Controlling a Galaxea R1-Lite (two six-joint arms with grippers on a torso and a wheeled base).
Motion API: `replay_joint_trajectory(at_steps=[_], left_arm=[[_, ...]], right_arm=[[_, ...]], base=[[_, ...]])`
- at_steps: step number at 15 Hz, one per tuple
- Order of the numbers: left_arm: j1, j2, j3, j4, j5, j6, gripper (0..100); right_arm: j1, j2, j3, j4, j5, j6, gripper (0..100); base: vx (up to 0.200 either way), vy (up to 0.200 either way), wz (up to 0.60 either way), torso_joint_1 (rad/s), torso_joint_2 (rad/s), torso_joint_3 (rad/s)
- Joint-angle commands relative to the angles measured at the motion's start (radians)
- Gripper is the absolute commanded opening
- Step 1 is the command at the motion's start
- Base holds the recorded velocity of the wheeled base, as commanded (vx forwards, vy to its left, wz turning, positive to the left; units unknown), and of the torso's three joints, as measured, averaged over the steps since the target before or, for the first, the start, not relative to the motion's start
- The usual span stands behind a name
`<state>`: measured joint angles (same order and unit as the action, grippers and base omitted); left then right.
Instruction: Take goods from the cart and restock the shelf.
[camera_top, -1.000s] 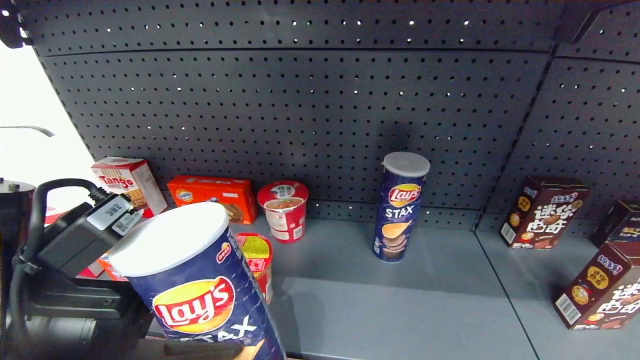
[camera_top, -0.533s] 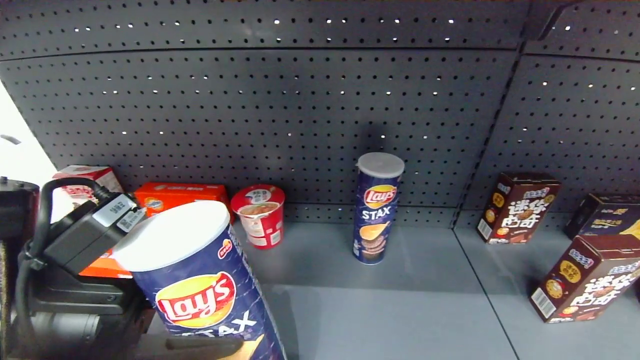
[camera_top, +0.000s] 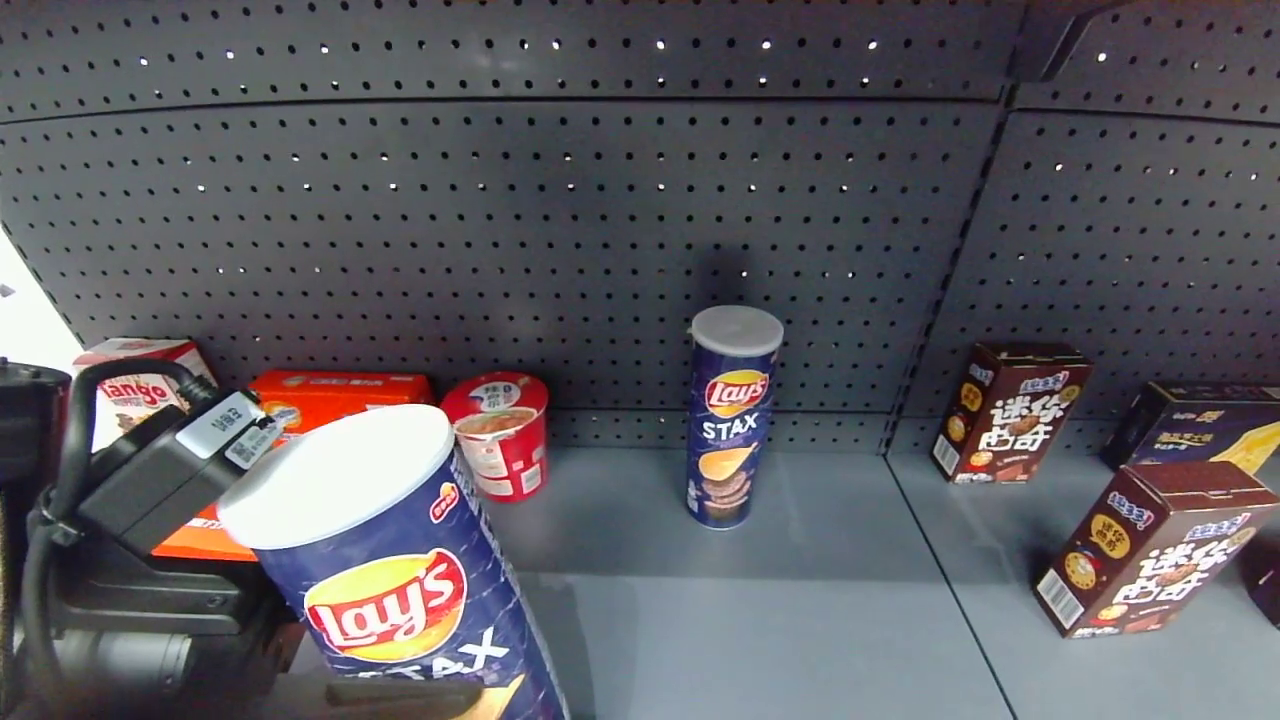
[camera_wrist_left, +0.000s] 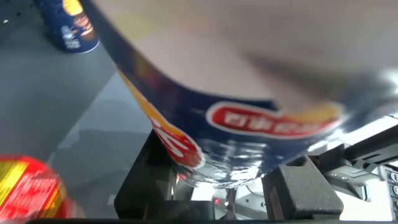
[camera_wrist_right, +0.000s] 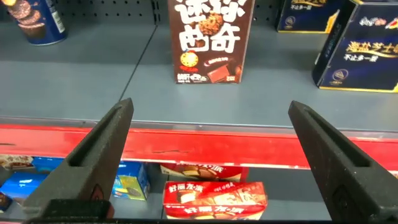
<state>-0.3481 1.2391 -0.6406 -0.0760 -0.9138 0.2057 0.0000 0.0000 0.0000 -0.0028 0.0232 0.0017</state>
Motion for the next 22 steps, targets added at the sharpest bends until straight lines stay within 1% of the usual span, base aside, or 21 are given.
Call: replay_joint_trajectory(at_steps=[1, 3, 4, 5, 6, 7, 8, 9, 10, 11, 12, 14, 15, 16, 17, 18, 20, 21, 22], left_arm=[[0.0, 0.0, 0.001, -0.001, 0.0, 0.0, 0], [-0.017, 0.002, -0.002, -0.001, 0.0, 0.0, 0], [-0.028, 0.0, -0.002, -0.001, 0.0, 0.0, 0], [-0.029, 0.0, -0.004, -0.001, 0.0, 0.0, 0], [-0.04, -0.001, 0.003, -0.001, 0.006, 0.0, 0], [-0.051, -0.001, 0.007, -0.001, 0.016, 0.0, 0], [-0.052, -0.001, 0.001, -0.002, 0.029, 0.0, 0], [-0.057, -0.003, 0.001, -0.002, 0.029, 0.0, 0], [-0.06, -0.003, 0.004, -0.002, 0.03, 0.0, 0], [-0.065, -0.001, 0.004, -0.001, 0.029, 0.001, 0], [-0.077, 0.002, 0.007, -0.001, 0.029, 0.001, 0], [-0.089, 0.019, 0.007, -0.001, 0.029, 0.001, 0], [-0.094, 0.025, 0.003, -0.001, 0.029, 0.0, 0], [-0.095, 0.026, 0.003, -0.001, 0.03, 0.0, 0], [-0.095, 0.025, 0.004, -0.001, 0.03, 0.0, 0], [-0.095, 0.022, 0.006, -0.001, 0.03, 0.0, 0], [-0.094, 0.017, 0.009, 0.001, 0.032, -0.002, 0], [-0.094, 0.017, 0.009, 0.001, 0.032, -0.002, 0], [-0.094, 0.017, 0.009, 0.001, 0.032, -0.002, 0]], right_arm=[[0.002, 0.003, 0.0, 0.003, 0.001, -0.002, 100], [0.0, 0.006, -0.002, 0.003, -0.005, 0.0, 100], [0.002, 0.014, -0.044, 0.007, 0.004, -0.02, 100], [0.023, 0.071, -0.172, 0.009, 0.015, -0.017, 100], [0.101, 0.345, -0.387, 0.037, 0.032, 0.035, 100], [0.135, 0.357, -0.397, 0.027, 0.046, 0.02, 100], [0.207, 0.393, -0.4, 0.024, 0.073, -0.035, 100], [0.232, 0.407, -0.408, 0.026, 0.073, -0.078, 100], [0.233, 0.443, -0.419, 0.026, 0.081, -0.144, 100], [0.242, 0.472, -0.428, 0.027, 0.084, -0.183, 100], [0.256, 0.508, -0.434, 0.032, 0.086, -0.19, 100], [0.311, 0.594, -0.466, 0.024, 0.115, -0.189, 100], [0.371, 0.681, -0.523, 0.023, 0.133, -0.189, 100], [0.407, 0.729, -0.555, 0.023, 0.135, -0.19, 100], [0.48, 0.816, -0.614, 0.017, 0.133, -0.19, 100], [0.525, 0.887, -0.658, 0.0, 0.133, -0.19, 100], [0.558, 0.999, -0.69, -0.083, 0.136, -0.193, 100], [0.578, 1.066, -0.693, -0.149, 0.153, -0.193, 100], [0.578, 1.066, -0.693, -0.149, 0.153, -0.193, 100]], base=[[0.0, 0.0, 0.0, 0.0, 0.0, 0.0], [0.0, 0.0, 0.0, 0.0, 0.0, 0.0], [0.0, 0.0, 0.0, 0.0, 0.0, 0.0], [0.0, 0.0, 0.0, 0.0, 0.0, 0.0], [0.0, 0.0, 0.0, 0.0, 0.0, 0.0], [0.0, 0.0, 0.0, 0.0, 0.0, 0.0], [0.0, 0.0, 0.0, 0.0, 0.0, 0.0], [0.0, 0.0, 0.0, 0.0, 0.0, 0.0], [0.0, 0.0, 0.0, 0.0, 0.0, 0.0], [0.0, 0.0, 0.0, 0.0, 0.0, 0.0], [0.0, 0.0, 0.0, 0.0, 0.0, 0.0], [0.0, 0.0, 0.0, 0.0, 0.0, 0.0], [0.0, 0.0, 0.0, 0.0, 0.0, 0.0], [0.0, 0.0, 0.0, 0.0, 0.0, 0.0], [0.0, 0.0, 0.0, 0.0, 0.0, 0.0], [0.0, 0.0, 0.0, 0.0, 0.0, 0.0], [0.0, 0.0, 0.0, 0.0, 0.0, 0.0], [0.0, 0.0, 0.0, 0.0, 0.0, 0.0], [0.0, 0.0, 0.0, 0.0, 0.0, 0.0]])
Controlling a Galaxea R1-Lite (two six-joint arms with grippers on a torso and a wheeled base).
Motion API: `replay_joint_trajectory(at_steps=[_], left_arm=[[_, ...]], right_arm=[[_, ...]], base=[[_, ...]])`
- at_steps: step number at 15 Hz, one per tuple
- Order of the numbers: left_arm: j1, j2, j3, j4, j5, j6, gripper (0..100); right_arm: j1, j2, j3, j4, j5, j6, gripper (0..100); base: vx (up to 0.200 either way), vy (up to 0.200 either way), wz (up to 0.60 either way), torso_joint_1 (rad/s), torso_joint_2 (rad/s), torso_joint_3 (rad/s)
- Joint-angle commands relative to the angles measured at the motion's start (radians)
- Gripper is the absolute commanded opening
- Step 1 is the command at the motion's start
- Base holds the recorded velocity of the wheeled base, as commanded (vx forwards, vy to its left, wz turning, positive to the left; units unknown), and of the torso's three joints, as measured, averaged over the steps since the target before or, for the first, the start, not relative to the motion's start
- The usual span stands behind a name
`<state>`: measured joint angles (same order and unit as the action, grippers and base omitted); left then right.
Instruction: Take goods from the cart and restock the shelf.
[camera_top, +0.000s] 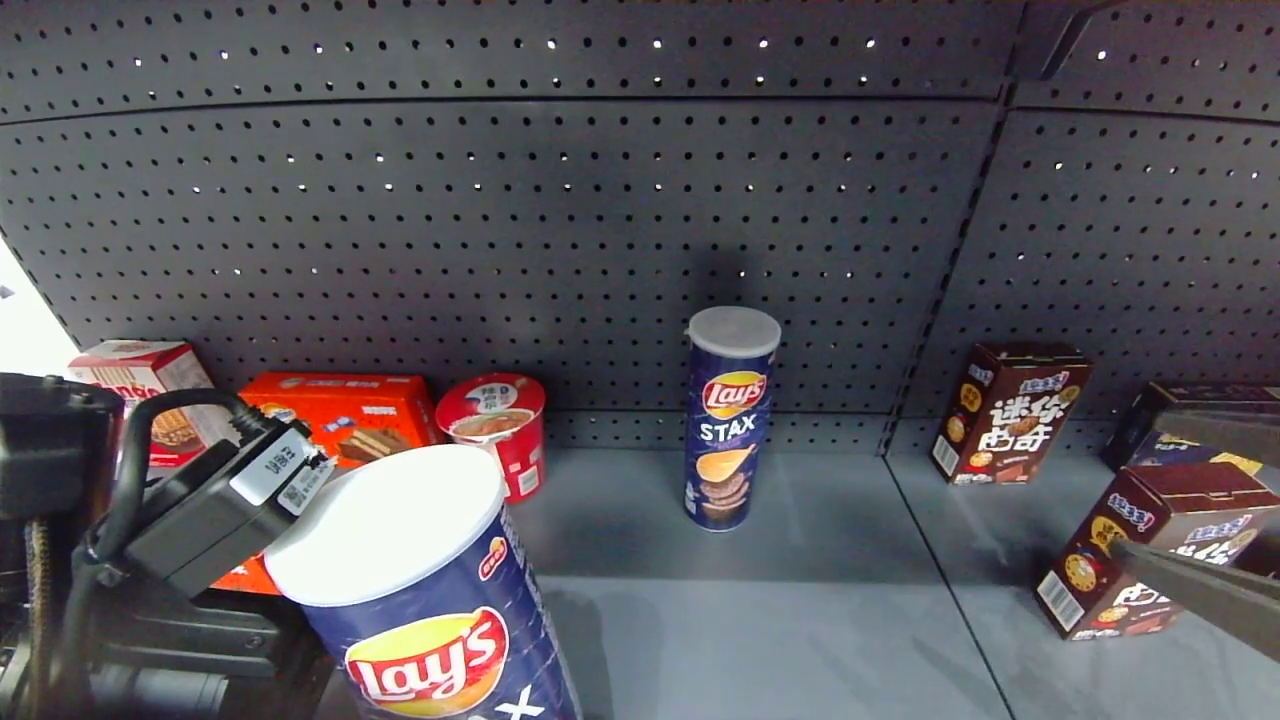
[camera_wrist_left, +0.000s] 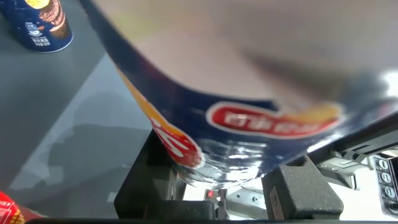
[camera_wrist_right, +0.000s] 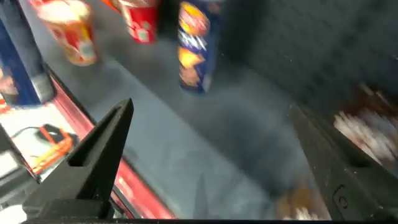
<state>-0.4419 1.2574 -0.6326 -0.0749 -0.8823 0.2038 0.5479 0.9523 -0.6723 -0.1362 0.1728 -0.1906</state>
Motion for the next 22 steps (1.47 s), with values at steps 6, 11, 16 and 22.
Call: replay_joint_trajectory(at_steps=[6, 11, 16, 22], left_arm=[[0.0, 0.0, 0.005, -0.002, -0.001, 0.0, 0], [0.003, -0.006, 0.013, 0.0, -0.001, 0.0, 0], [0.006, -0.024, 0.031, 0.0, -0.003, -0.001, 0], [0.006, -0.035, 0.033, 0.0, -0.004, -0.003, 0]], right_arm=[[0.08, 0.356, -0.145, -0.077, 0.068, 0.0, 100], [0.072, 0.467, -0.15, -0.191, 0.131, -0.041, 100], [0.034, 0.559, -0.158, -0.28, 0.266, -0.079, 100], [-0.052, 0.684, -0.257, -0.29, 0.372, -0.118, 100]], base=[[0.0, 0.0, 0.0, 0.0, 0.0, 0.0], [0.0, 0.0, 0.0, 0.0, 0.0, 0.0], [0.0, 0.0, 0.0, 0.0, 0.0, 0.0], [0.0, 0.0, 0.0, 0.0, 0.0, 0.0]])
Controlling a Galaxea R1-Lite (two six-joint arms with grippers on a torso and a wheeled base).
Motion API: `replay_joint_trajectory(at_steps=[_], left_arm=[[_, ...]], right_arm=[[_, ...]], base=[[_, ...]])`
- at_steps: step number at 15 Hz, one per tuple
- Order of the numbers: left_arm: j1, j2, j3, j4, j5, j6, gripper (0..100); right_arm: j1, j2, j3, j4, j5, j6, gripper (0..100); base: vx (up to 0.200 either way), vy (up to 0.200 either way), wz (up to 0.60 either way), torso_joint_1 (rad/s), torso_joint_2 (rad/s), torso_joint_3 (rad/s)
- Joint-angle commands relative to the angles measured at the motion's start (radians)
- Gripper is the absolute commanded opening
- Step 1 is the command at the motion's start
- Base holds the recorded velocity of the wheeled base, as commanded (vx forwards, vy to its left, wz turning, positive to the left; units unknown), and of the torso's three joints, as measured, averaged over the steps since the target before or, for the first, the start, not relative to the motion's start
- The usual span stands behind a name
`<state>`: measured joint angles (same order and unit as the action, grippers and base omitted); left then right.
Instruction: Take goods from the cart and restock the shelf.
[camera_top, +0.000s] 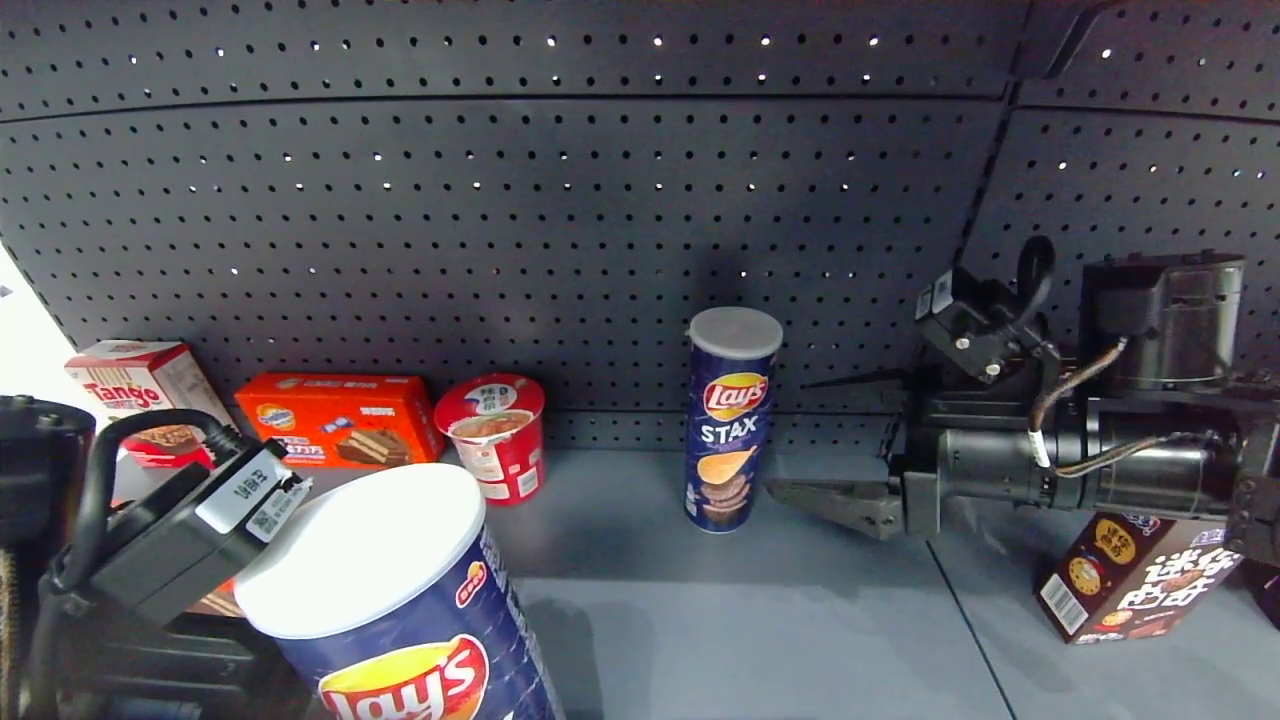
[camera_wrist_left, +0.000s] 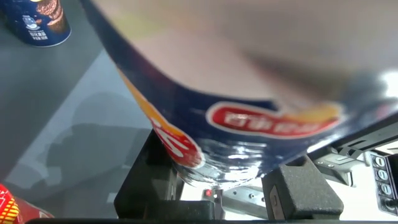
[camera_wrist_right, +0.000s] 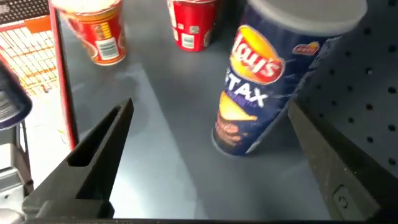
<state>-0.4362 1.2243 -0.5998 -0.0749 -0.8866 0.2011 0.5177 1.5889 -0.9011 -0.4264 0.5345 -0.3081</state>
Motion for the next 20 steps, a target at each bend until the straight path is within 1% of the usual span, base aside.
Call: replay_joint_trajectory(at_steps=[1, 2, 4, 6, 11, 16, 20], left_arm=[[0.001, -0.002, 0.0, 0.0, 0.0, 0.0, 0], [0.001, -0.002, 0.0, 0.0, 0.0, 0.0, 0], [0.001, 0.0, 0.0, -0.002, 0.0, 0.0, 0], [0.001, 0.001, -0.002, -0.002, 0.0, 0.0, 0], [0.001, 0.003, -0.002, 0.0, 0.0, -0.002, 0], [0.002, 0.006, -0.002, -0.002, 0.0, -0.002, 0], [0.002, 0.004, 0.002, 0.0, 0.0, -0.002, 0]], right_arm=[[-0.038, 0.072, -0.048, -0.002, 0.019, -0.002, 100], [-0.044, 0.083, -0.055, -0.003, 0.024, -0.002, 100], [-0.077, 0.146, -0.084, -0.037, 0.076, -0.002, 100], [-0.082, 0.183, -0.099, -0.052, 0.088, -0.002, 100], [-0.077, 0.237, -0.131, -0.061, 0.101, -0.003, 100], [-0.073, 0.281, -0.134, -0.06, 0.104, -0.039, 100], [-0.073, 0.335, -0.191, -0.06, 0.104, -0.039, 100]], base=[[0.0, 0.0, 0.0, 0.0, 0.0, 0.0], [0.0, 0.0, 0.0, 0.0, 0.0, 0.0], [0.0, 0.0, 0.0, 0.0, 0.0, 0.0], [0.0, 0.0, 0.0, 0.0, 0.0, 0.0], [0.0, 0.0, 0.0, 0.0, 0.0, 0.0], [0.0, 0.0, 0.0, 0.0, 0.0, 0.0], [0.0, 0.0, 0.0, 0.0, 0.0, 0.0]])
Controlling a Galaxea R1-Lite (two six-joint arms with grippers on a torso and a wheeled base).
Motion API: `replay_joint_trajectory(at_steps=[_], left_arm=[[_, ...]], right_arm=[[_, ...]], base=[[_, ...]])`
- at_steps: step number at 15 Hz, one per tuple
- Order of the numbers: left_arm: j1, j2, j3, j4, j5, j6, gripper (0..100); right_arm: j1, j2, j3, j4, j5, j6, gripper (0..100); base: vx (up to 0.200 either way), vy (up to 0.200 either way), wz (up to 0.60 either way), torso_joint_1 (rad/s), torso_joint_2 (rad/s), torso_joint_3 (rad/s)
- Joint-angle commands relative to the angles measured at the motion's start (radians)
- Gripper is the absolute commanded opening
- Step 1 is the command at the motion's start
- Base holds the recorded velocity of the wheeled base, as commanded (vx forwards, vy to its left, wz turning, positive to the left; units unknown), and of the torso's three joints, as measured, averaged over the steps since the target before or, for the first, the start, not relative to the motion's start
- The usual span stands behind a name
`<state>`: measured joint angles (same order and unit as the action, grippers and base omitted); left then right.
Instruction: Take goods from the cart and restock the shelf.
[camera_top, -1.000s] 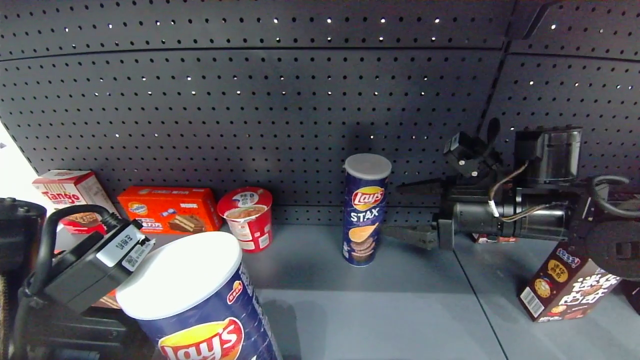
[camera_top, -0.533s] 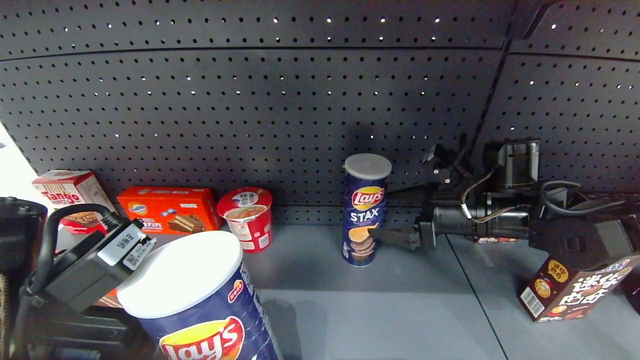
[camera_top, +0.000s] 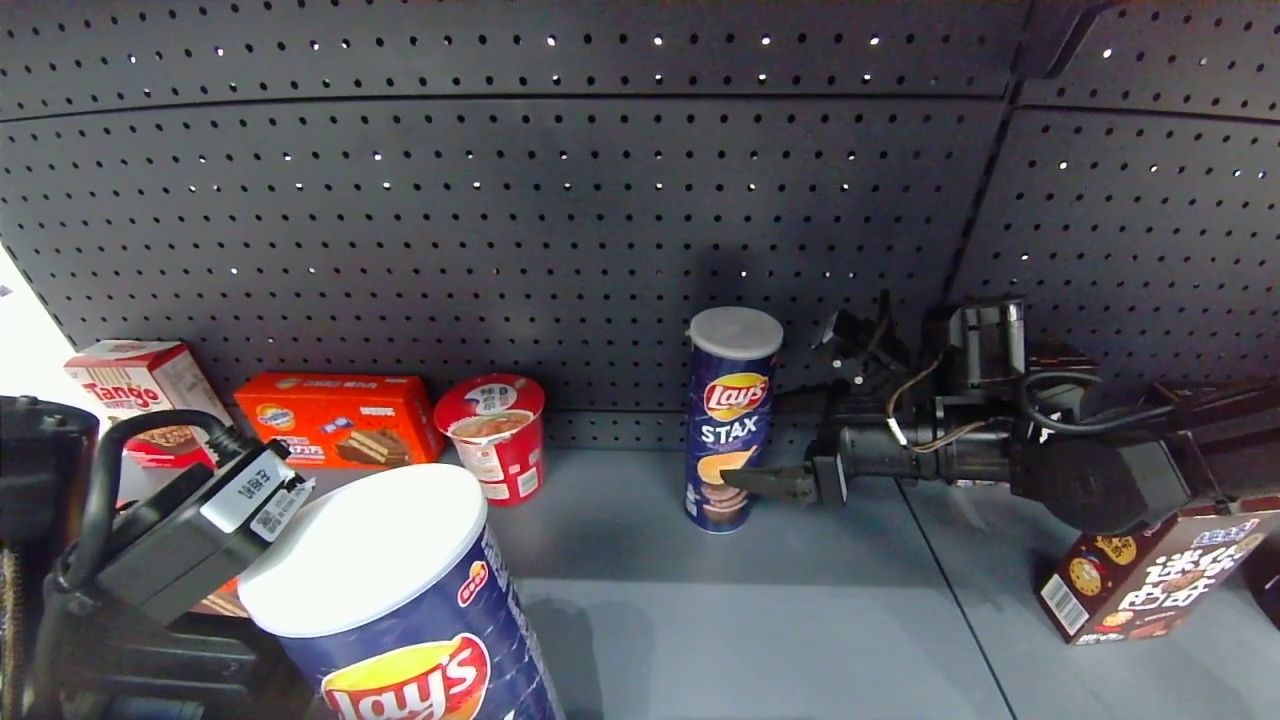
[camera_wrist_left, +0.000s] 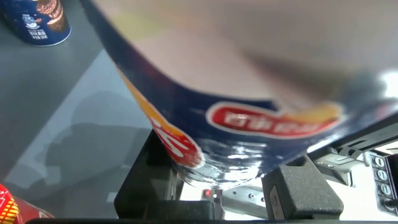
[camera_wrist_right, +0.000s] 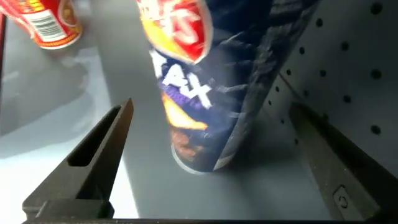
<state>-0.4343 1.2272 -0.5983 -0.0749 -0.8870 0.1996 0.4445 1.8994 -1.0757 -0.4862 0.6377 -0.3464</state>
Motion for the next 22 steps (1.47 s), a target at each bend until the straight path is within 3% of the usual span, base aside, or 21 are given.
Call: replay_joint_trajectory(at_steps=[1, 17, 18, 22], left_arm=[[0.002, 0.001, 0.0, 0.0, 0.0, 0.0, 0], [0.02, -0.002, 0.023, -0.005, -0.003, 0.0, 0], [0.02, -0.002, 0.023, -0.005, -0.001, 0.0, 0], [0.025, -0.002, 0.041, -0.008, -0.001, 0.0, 0]], right_arm=[[0.005, 0.035, -0.021, 0.0, 0.0, 0.0, 100], [0.013, 0.155, -0.121, 0.0, 0.033, -0.029, 100], [0.013, 0.155, -0.121, 0.0, 0.045, -0.029, 0], [0.013, 0.144, -0.124, -0.002, 0.034, -0.029, 0]], base=[[0.0, 0.0, 0.0, 0.0, 0.0, 0.0], [0.0, 0.0, 0.0, 0.0, 0.0, 0.0], [0.0, 0.0, 0.0, 0.0, 0.0, 0.0], [0.0, 0.0, 0.0, 0.0, 0.0, 0.0]])
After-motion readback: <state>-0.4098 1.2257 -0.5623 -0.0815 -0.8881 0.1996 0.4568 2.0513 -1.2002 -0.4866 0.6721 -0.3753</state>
